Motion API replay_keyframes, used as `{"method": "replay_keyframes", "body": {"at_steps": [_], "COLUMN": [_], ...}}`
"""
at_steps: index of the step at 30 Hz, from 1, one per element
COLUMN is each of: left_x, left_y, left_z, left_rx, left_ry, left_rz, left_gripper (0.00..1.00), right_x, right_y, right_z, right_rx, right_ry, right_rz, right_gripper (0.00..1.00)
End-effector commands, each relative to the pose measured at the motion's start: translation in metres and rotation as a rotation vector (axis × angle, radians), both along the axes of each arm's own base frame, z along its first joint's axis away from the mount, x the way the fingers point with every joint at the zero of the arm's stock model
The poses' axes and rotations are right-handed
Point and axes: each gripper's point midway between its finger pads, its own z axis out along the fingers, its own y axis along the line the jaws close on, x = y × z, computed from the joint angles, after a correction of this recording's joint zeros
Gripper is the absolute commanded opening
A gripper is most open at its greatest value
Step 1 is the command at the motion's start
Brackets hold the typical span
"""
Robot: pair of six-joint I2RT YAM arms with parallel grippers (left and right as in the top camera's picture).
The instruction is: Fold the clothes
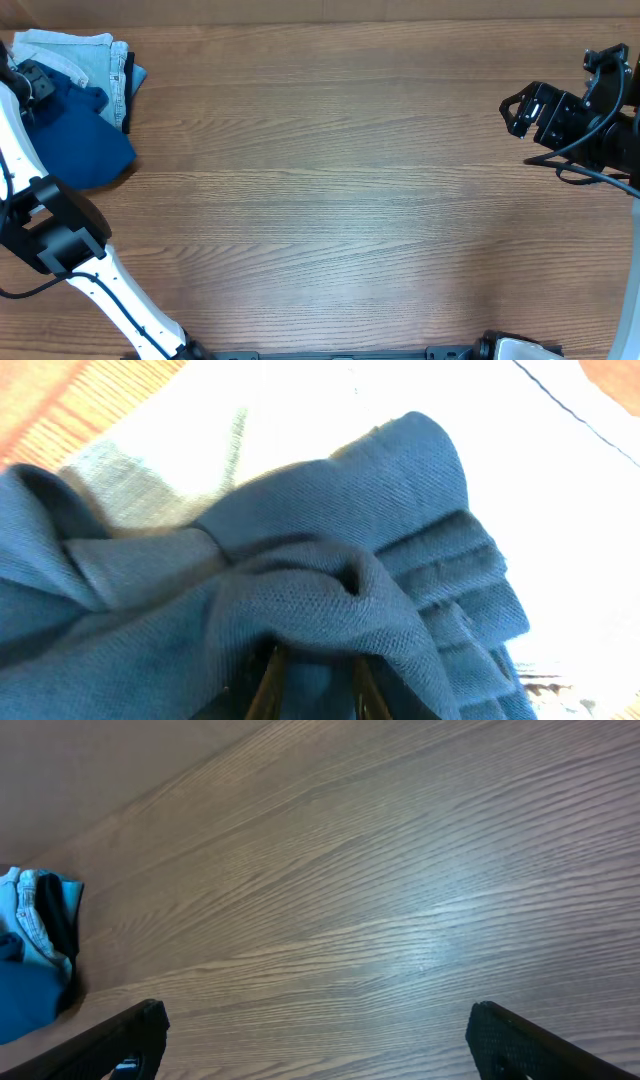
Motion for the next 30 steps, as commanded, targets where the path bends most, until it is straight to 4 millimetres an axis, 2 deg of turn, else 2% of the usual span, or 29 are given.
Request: {"method": "replay_keyframes", "body": {"at_steps": [1,4,8,11,13,17,23,26,28,30], "left_x": [-0.006,-0.005,-0.008,-0.021,-0.031,-0.062,-0.104,-0.128,-0.139,-0.150], "left_y": [0.014,0.009,-0.004,-0.019,-0.030,-0.052,-0.077,-0.081,-0.087,-0.098], "left_z": [0.014,0.031,0.083,0.126,0.144,0.156,0.152,0.154,0.167,0.192], "left_rx": [0.049,0.053,0.074,0.090,0.084,0.034,-0.132,-0.133,-0.126,-0.101], "left_ry": [-0.002,-0.036,-0.116,-0.163,-0.177,-0.126,-0.052,0.008,-0.005,-0.058], "left_rz": [0.046,0.028,0.004,-0.011,-0.022,-0.020,0.050,0.044,0.037,0.013], "left_gripper": [0.24,0.25,0.36,0.52,0.56,0.55,0.38,0.35,0.35,0.36], "right_x": [0.000,0.000,0.000,0.000,0.000,0.000,-0.001,-0.001,-0.001,0.000], "right_y": [0.001,0.001,0.001,0.001,0.001,0.001,0.001,0.001,0.001,0.001], "right_z": [0.010,0.010,0.009,0.010,0.009,0.009,0.009,0.009,0.009,0.010], "right_rx": [-0.003,-0.003,-0.003,-0.003,-0.003,-0.003,-0.003,-0.003,-0.003,-0.003], "right_ry": [-0.028,-0.028,-0.028,-0.029,-0.028,-0.027,-0.025,-0.024,-0.025,-0.028], "right_rz": [0.005,0.005,0.005,0.005,0.005,0.005,0.005,0.005,0.005,0.005], "right_gripper": [1.00,1.00,1.00,1.00,1.00,1.00,1.00,1.00,1.00,1.00]}}
